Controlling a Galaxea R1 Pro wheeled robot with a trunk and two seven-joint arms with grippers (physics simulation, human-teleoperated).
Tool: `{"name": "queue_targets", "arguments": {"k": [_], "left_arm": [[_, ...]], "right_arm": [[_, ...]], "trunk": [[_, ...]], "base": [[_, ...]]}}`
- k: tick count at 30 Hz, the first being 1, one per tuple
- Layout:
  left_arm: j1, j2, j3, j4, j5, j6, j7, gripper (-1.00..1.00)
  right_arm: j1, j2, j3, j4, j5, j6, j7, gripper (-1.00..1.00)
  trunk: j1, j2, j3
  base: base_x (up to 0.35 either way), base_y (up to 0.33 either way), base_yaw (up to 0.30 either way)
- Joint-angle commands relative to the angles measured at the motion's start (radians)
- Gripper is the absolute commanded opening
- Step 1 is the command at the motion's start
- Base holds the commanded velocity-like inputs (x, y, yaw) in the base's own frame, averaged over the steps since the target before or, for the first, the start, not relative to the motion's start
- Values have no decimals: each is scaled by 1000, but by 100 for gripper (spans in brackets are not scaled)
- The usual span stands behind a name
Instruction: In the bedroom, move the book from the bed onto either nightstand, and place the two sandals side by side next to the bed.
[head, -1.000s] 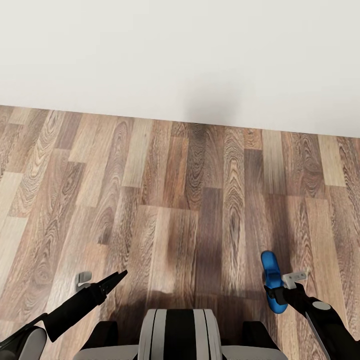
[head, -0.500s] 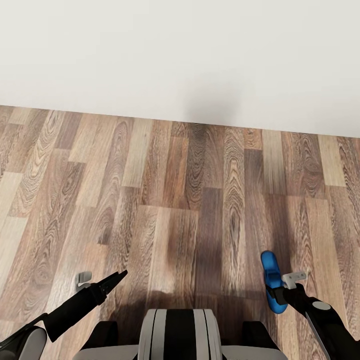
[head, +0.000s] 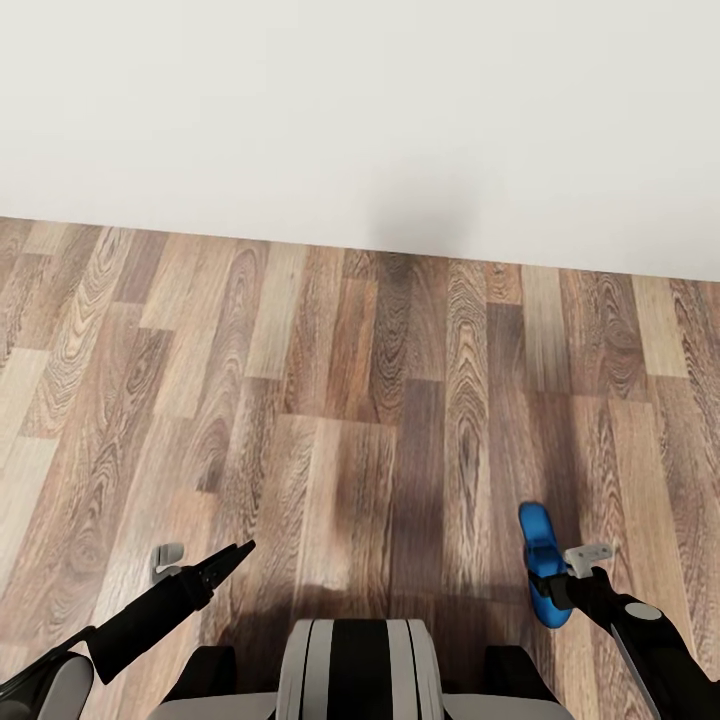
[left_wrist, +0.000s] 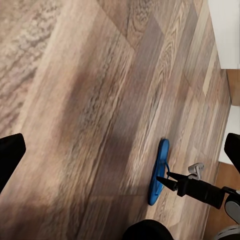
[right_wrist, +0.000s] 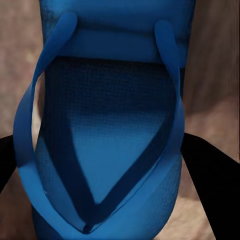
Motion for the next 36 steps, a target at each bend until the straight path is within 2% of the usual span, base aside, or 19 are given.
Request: {"name": "queue_targets", "arguments": {"k": [1,36], "left_arm": [[0,0,1,0,5,7,-1,100],[0,0,1,0,5,8,-1,100]], "right_arm": [[0,1,-3,-2,10,4,8,-100],[0,-1,-5,-2,8,11,17,-100]], "trunk": [[0,0,0],[0,0,0]], "base": [[0,0,0],[0,0,0]]}}
